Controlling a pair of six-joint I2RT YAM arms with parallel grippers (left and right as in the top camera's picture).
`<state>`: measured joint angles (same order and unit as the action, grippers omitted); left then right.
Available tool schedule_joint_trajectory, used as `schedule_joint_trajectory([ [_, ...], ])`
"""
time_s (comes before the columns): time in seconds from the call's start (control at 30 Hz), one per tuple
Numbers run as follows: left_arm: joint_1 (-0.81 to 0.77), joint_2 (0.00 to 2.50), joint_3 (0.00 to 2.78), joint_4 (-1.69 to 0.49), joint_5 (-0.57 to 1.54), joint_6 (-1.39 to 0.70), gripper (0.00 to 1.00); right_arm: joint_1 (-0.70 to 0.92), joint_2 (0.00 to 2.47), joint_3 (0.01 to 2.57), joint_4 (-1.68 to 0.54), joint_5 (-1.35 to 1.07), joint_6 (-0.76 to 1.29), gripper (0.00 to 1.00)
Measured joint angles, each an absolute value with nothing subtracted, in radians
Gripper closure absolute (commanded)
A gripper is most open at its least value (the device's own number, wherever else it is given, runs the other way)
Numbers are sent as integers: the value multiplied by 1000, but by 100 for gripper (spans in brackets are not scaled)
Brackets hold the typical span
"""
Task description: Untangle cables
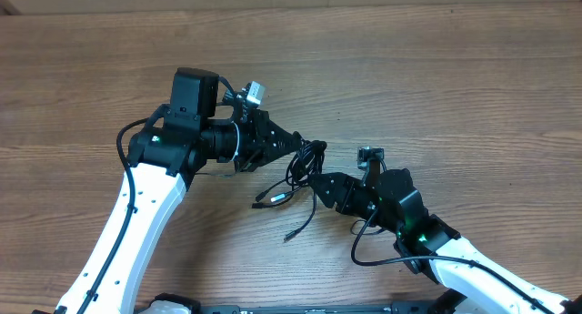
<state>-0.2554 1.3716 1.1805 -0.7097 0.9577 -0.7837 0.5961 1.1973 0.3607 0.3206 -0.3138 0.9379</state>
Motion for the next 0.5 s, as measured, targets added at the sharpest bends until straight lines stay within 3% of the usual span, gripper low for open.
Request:
schedule_joint_trajectory([
  [0.3, -255, 1372, 1180, -710, 974, -783, 96, 596, 1198, 361, 321, -309, 915, 79],
  [0.5, -255, 1372, 1180, -710, 976, -703, 96, 596, 1198, 361, 321, -370, 916, 90],
])
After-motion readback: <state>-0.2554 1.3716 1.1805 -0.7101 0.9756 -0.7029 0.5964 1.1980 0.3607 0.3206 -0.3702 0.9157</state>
